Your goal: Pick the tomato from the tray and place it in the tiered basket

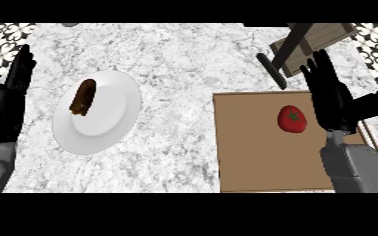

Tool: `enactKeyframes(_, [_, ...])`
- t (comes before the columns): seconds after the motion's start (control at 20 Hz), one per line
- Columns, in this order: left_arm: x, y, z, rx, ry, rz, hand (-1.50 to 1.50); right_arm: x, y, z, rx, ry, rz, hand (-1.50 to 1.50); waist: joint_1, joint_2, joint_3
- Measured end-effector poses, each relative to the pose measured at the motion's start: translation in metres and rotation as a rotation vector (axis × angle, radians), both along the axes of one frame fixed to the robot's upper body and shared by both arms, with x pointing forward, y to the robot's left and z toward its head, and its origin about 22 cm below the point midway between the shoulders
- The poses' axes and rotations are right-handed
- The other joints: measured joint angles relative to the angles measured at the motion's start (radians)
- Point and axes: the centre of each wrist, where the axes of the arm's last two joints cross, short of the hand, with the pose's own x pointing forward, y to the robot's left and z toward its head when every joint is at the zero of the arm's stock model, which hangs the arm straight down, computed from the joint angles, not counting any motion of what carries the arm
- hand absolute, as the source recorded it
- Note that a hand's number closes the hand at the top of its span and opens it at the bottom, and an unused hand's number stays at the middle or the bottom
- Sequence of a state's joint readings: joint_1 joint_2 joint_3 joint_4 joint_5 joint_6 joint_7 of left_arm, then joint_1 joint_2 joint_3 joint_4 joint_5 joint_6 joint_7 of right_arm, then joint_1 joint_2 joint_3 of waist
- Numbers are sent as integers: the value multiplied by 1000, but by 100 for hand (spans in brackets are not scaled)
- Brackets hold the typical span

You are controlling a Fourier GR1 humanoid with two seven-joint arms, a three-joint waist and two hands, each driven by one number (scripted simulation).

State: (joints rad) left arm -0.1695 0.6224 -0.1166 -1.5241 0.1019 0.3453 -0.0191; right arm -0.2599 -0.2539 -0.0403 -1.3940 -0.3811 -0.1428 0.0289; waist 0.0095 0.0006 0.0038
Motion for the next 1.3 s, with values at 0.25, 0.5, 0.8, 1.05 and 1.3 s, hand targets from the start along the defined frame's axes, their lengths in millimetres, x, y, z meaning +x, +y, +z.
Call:
enactKeyframes(0.25, [-20, -9, -45, -116, 158, 50, 0, -6, -37, 36, -254, -117, -227, 150, -28, -6, -8])
enactKeyframes(0.5, [-47, -23, -91, -264, 329, 106, 0, -30, -102, 40, -391, -84, -735, -150, -97, -9, -16])
enactKeyframes(0.8, [-64, -52, -121, -348, 411, 89, 0, -67, -72, 38, -367, -197, -1039, -150, -73, -12, -10])
enactKeyframes(1.05, [-67, -70, -129, -362, 408, 70, 0, -107, -42, 27, -431, -62, -971, -150, -52, -8, -12])
enactKeyframes(1.3, [-67, -74, -128, -353, 397, 43, 0, -134, -33, 18, -552, 191, -816, -150, -29, 0, -16])
